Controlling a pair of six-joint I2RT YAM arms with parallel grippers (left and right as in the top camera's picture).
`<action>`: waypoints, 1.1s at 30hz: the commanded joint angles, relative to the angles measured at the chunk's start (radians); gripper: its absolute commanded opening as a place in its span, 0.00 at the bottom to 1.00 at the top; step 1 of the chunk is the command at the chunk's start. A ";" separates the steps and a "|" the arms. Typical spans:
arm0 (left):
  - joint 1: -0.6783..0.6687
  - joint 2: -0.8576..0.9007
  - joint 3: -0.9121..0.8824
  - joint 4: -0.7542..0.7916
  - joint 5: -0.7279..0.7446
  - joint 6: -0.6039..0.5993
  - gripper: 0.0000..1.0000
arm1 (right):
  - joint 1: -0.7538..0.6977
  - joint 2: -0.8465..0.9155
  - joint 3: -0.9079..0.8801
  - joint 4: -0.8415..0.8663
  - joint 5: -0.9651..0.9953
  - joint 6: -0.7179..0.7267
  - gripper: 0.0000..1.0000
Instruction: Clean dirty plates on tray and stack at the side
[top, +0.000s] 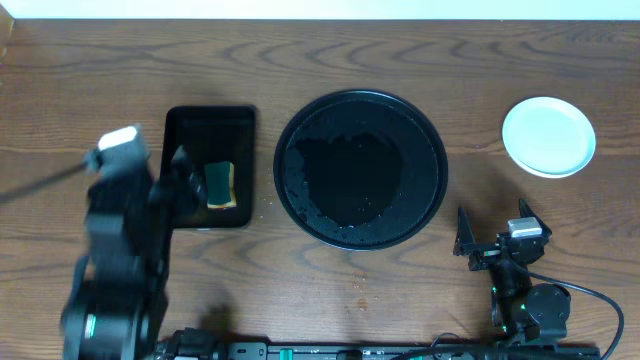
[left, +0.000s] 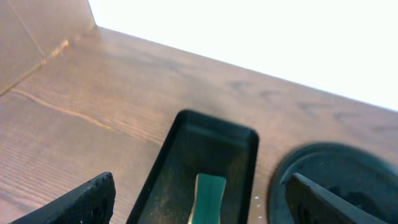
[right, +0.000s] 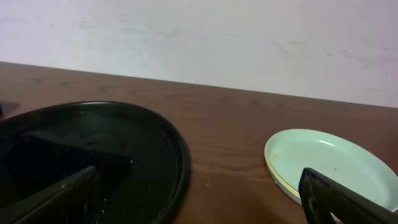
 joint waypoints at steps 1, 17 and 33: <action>0.001 -0.207 -0.085 -0.006 0.045 0.010 0.87 | -0.005 -0.005 -0.001 -0.005 0.003 -0.012 0.99; 0.002 -0.711 -0.422 0.163 0.047 -0.094 0.87 | -0.005 -0.005 -0.001 -0.005 0.003 -0.012 0.99; 0.005 -0.711 -0.740 0.927 0.126 -0.201 0.87 | -0.005 -0.005 -0.001 -0.005 0.003 -0.012 0.99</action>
